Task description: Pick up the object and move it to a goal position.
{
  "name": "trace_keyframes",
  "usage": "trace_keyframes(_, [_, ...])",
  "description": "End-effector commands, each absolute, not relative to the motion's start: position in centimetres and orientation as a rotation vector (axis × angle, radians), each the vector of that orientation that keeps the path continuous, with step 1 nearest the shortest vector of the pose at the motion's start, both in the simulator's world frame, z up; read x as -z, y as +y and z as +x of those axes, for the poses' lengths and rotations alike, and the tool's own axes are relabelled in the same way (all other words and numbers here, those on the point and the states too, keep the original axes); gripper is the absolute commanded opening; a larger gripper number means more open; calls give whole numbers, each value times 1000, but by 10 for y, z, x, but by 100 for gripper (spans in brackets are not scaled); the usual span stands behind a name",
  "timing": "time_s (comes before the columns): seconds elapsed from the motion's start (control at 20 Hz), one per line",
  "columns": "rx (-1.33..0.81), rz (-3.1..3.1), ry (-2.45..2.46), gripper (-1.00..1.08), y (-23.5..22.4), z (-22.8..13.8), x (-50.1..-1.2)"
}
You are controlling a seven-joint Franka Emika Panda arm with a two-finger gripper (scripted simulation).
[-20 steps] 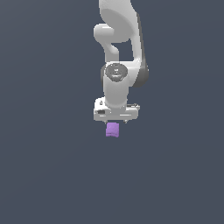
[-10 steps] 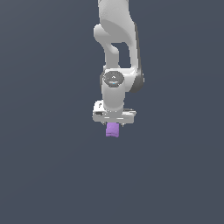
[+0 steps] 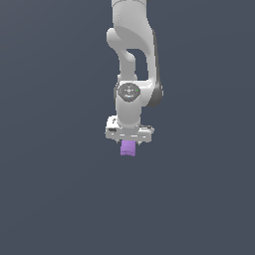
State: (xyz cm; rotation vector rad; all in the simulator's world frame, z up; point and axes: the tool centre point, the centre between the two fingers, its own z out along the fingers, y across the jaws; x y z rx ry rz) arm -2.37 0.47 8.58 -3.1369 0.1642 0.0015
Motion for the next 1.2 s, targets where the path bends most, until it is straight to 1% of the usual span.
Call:
trace_keyframes(0.0, [-3, -3137, 165, 100, 5, -24, -78])
trace_keyframes(0.35, [-1, -3137, 169, 100, 4, -25, -46])
trace_keyframes(0.6, [0, -3137, 170, 100, 4, -24, -40])
trace_keyframes(0.65, [0, -3137, 170, -100, 4, -24, -40])
trace_keyframes(1.15, [1, -3136, 167, -100, 6, -24, -41])
